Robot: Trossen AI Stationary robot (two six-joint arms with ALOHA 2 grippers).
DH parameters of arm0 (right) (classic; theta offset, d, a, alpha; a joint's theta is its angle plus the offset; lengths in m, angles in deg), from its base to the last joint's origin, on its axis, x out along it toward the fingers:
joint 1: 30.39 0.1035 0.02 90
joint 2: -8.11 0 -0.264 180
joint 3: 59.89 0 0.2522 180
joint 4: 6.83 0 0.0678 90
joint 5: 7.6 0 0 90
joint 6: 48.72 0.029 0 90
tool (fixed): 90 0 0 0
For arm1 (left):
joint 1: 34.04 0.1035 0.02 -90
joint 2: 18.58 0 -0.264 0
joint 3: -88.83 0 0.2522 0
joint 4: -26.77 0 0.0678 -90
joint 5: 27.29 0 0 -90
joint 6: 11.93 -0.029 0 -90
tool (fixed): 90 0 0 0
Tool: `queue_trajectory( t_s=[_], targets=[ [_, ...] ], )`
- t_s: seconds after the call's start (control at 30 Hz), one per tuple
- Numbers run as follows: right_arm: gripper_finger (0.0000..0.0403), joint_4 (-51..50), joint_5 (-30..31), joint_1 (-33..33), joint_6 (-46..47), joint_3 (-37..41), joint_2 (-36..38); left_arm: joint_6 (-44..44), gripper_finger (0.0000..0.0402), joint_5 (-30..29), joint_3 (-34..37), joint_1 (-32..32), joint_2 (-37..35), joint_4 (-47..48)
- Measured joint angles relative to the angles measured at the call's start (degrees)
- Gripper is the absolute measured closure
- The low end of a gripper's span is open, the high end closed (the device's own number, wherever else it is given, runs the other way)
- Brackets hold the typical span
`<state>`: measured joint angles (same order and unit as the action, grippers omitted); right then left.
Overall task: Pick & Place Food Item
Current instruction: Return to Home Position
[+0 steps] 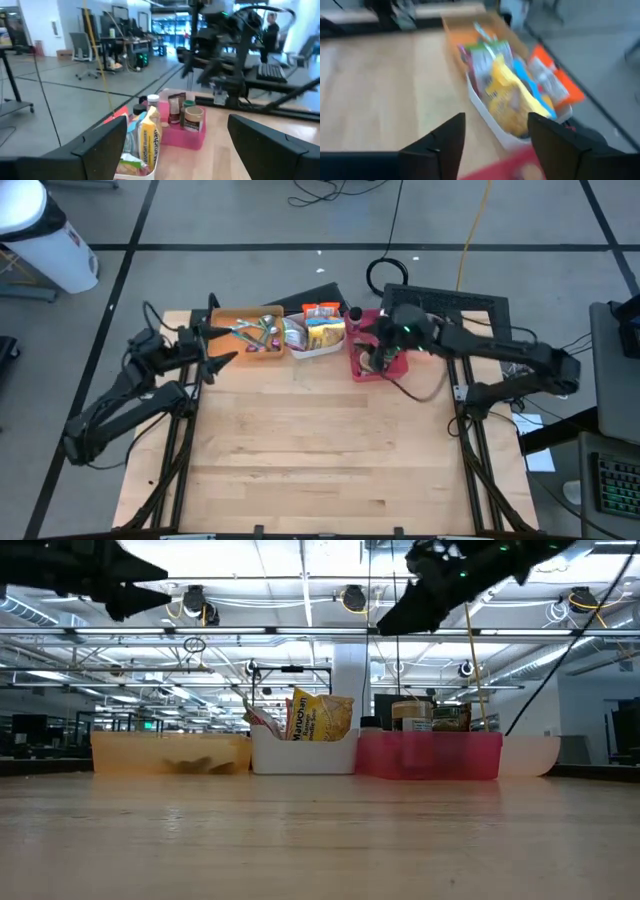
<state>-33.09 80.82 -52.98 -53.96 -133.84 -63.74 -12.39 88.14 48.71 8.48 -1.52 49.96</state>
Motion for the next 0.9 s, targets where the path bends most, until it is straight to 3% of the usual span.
queue_trajectory(
  t_s=[0.23, 0.37, 0.57, 0.73, 0.9],
  targets=[
    [0.0269, 20.8, 0.2, 4.2, 0.0, 17.1, 11.7, 8.6, 0.0107, -1.5, 12.9, 1.3, -7.2, -15.1],
    [0.0322, 22.2, 0.3, 6.1, 0.2, 21.7, 16.9, 11.6, 0.015, 0.5, 19.2, 1.4, -8.8, -24.4],
    [0.0392, 28.9, 0.3, 10.0, 1.8, 29.5, 23.6, 11.7, 0.0196, 1.3, 23.3, 1.4, -9.8, -29.6],
    [0.0392, 41.4, 5.7, 14.5, 2.3, 38.0, 27.4, 9.8, 0.0218, -2.7, 23.6, 1.4, -9.8, -28.8],
    [0.0401, 43.6, 11.9, 16.8, -0.5, 43.7, 30.2, 6.5, 0.0228, -3.4, 23.6, 1.4, -9.7, -28.0]
  ],
)
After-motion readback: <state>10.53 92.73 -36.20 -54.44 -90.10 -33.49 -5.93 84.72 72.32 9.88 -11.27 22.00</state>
